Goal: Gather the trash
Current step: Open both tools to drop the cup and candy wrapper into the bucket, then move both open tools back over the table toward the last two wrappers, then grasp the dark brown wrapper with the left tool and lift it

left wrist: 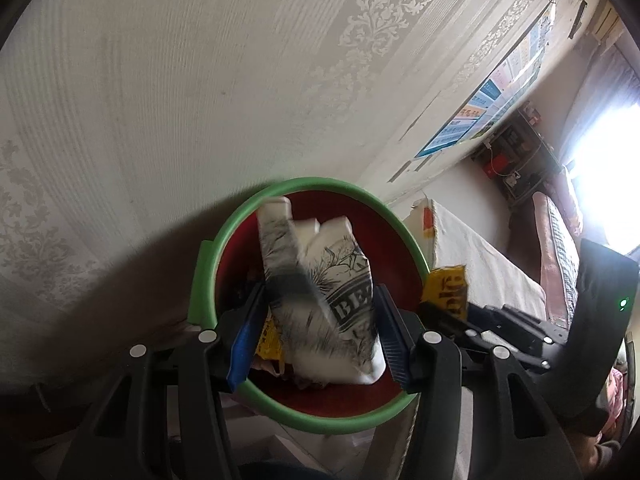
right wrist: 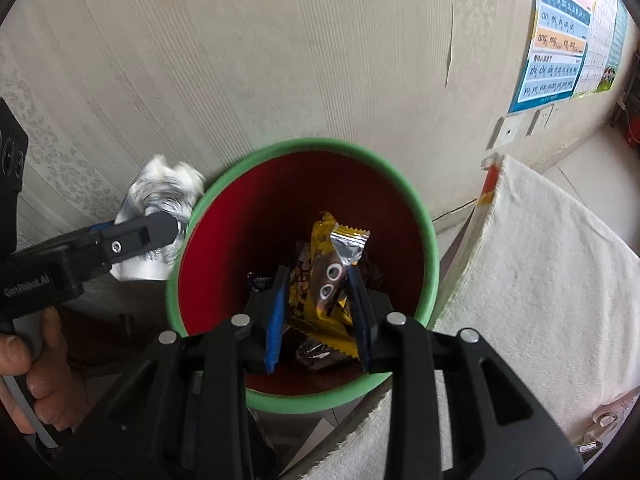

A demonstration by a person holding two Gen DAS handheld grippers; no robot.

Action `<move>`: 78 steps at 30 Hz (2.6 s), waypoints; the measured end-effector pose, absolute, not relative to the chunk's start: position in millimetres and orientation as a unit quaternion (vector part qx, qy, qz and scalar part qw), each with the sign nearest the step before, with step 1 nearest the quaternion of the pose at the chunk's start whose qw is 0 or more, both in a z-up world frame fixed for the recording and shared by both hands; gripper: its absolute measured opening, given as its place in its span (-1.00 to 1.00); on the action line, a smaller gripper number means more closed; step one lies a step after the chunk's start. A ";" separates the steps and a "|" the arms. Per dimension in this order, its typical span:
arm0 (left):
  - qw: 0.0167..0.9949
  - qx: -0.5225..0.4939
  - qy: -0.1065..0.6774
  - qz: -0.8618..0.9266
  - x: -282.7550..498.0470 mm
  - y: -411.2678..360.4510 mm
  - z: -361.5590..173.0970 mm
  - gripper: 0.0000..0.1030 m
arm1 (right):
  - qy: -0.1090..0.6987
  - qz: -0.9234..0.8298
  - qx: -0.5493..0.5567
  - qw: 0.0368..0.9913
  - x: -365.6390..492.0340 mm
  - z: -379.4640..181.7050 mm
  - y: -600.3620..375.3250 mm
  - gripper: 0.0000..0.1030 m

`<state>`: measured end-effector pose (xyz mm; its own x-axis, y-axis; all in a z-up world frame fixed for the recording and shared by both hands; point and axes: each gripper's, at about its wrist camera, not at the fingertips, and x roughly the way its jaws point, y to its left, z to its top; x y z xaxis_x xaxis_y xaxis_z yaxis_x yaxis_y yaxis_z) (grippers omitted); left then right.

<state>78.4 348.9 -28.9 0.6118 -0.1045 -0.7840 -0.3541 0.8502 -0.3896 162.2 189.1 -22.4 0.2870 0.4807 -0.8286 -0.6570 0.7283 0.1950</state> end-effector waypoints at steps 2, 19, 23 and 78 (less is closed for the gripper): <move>0.860 -0.259 0.434 0.067 84.2 345.8 -27.8 -0.01 | 0.480 0.358 -0.092 0.796 162.6 -23.4 191.4 -0.44; 0.876 -0.254 0.399 0.095 75.6 337.7 -9.6 0.84 | 0.461 0.340 -0.099 0.814 154.1 -10.3 170.5 0.90; 0.879 -0.252 0.396 0.091 75.6 325.1 -4.5 0.84 | 0.450 0.333 -0.107 0.822 147.5 -1.1 151.9 0.90; 0.850 -0.012 0.499 -0.170 118.6 -35.6 -40.4 0.84 | 0.484 0.081 0.043 0.870 135.5 -14.7 -236.4 0.90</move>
